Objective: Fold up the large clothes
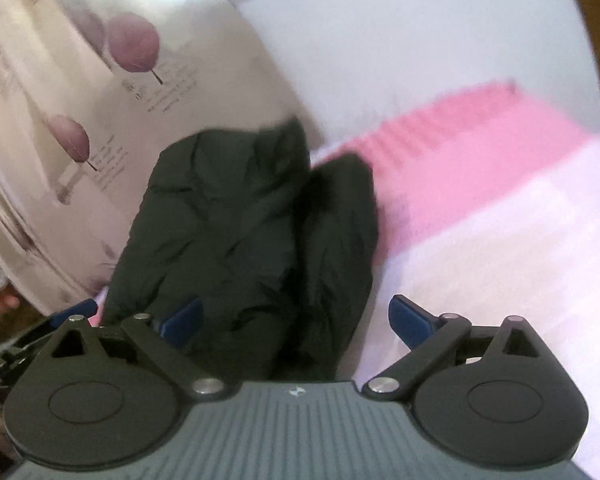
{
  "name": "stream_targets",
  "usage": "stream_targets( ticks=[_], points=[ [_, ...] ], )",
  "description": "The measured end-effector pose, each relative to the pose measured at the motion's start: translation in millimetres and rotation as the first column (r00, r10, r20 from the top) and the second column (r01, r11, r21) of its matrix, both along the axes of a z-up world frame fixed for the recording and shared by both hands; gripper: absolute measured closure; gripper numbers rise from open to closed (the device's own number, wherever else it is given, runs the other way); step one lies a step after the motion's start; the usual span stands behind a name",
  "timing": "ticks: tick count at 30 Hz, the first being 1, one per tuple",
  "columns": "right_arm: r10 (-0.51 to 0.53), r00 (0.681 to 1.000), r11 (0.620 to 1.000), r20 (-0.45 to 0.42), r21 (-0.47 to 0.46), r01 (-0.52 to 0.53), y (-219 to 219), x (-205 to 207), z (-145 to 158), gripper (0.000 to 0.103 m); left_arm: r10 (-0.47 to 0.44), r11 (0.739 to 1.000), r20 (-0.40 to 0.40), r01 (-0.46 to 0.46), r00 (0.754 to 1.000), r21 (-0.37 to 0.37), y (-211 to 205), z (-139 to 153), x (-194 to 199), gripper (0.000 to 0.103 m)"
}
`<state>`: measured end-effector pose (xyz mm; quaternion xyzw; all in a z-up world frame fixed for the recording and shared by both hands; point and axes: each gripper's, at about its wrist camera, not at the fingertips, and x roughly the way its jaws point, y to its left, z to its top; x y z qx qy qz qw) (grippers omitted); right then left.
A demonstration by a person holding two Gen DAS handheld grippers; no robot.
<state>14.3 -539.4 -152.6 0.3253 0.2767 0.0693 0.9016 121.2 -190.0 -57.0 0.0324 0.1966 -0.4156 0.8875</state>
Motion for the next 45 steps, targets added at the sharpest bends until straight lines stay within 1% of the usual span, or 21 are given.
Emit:
stream_targets(
  ticks=[2,6,8,10,14,15,17,20,23,26,27,30,32,33,34,35,37,38,39,41,45],
  points=[
    [0.012,1.0,0.999,-0.016,0.037,-0.012,-4,5,-5,0.003,0.012,1.0,-0.023,-0.012,1.0,0.003,10,4,12,0.0],
    [0.078,0.996,0.996,-0.046,0.055,-0.076,-3,26,-13,0.003,0.009,0.999,-0.145,-0.015,0.989,-0.046,33,7,49,0.0],
    [0.117,0.991,0.991,-0.061,0.07,-0.113,0,40,-15,0.003,0.017,0.996,-0.215,-0.036,0.976,-0.082,43,4,71,0.0],
    [0.148,0.987,0.986,-0.057,0.085,-0.142,3,51,-17,0.0,0.004,0.993,-0.303,-0.039,0.953,-0.11,51,-2,94,0.0],
    [0.219,0.973,0.973,-0.067,0.09,-0.212,9,70,-17,0.0,0.002,0.997,-0.365,-0.029,0.931,-0.067,51,-17,122,0.0],
    [0.235,0.97,0.969,-0.068,0.092,-0.228,9,73,-17,0.0,-0.028,0.997,-0.403,-0.003,0.915,-0.075,51,-24,128,0.0],
    [0.272,0.96,0.96,-0.067,0.086,-0.266,10,80,-17,0.0,-0.099,0.992,-0.484,0.049,0.869,-0.114,49,-37,138,0.0],
    [0.306,0.95,0.95,-0.058,0.083,-0.301,8,86,-20,0.0,-0.137,0.988,-0.506,0.084,0.852,-0.126,46,-47,146,0.0],
    [0.357,0.934,0.932,-0.034,0.073,-0.354,3,94,-23,0.0,-0.176,0.981,-0.545,0.102,0.82,-0.163,49,-56,159,0.0],
    [0.391,0.92,0.917,-0.03,0.098,-0.386,-4,99,-24,0.0,-0.203,0.977,-0.581,0.122,0.788,-0.176,47,-63,169,0.0],
    [0.397,0.918,0.915,-0.023,0.092,-0.393,-5,99,-24,0.0,-0.208,0.976,-0.585,0.128,0.784,-0.176,46,-63,171,0.0],
    [0.408,0.913,0.911,-0.004,0.068,-0.407,-5,99,-25,0.0,-0.219,0.975,-0.57,0.153,0.792,-0.162,41,-64,172,0.0],
    [0.384,0.923,0.921,-0.019,0.078,-0.382,-3,102,-23,0.0,-0.215,0.975,-0.574,0.144,0.791,-0.166,40,-66,171,0.0],
    [0.376,0.926,0.926,-0.028,0.055,-0.374,3,104,-21,0.0,-0.203,0.978,-0.573,0.13,0.794,-0.166,39,-67,170,0.0],
    [0.372,0.928,0.928,-0.029,0.024,-0.372,9,105,-19,0.0,-0.184,0.981,-0.563,0.111,0.806,-0.161,37,-66,166,0.0],
    [0.371,0.928,0.929,-0.026,0.003,-0.371,16,105,-18,0.001,-0.164,0.984,-0.538,0.099,0.826,-0.148,35,-63,158,0.002],
    [0.374,0.927,0.927,-0.016,-0.005,-0.374,25,107,-17,0.012,-0.133,0.99,-0.482,0.088,0.866,-0.114,29,-57,143,0.007],
    [0.37,0.929,0.929,-0.009,-0.015,-0.37,27,106,-16,0.022,-0.114,0.992,-0.472,0.072,0.874,-0.106,29,-54,138,0.011],
    [0.363,0.932,0.931,0.002,-0.034,-0.363,30,105,-12,0.032,-0.102,0.992,-0.475,0.057,0.874,-0.11,30,-51,137,0.013],
    [0.343,0.939,0.938,0.02,-0.063,-0.341,35,101,-3,0.042,-0.085,0.993,-0.463,0.036,0.882,-0.114,35,-44,132,0.02],
    [0.328,0.944,0.941,0.031,-0.102,-0.323,52,98,6,0.052,-0.037,0.997,-0.425,0.003,0.905,-0.079,40,-26,119,0.023]
  ],
)
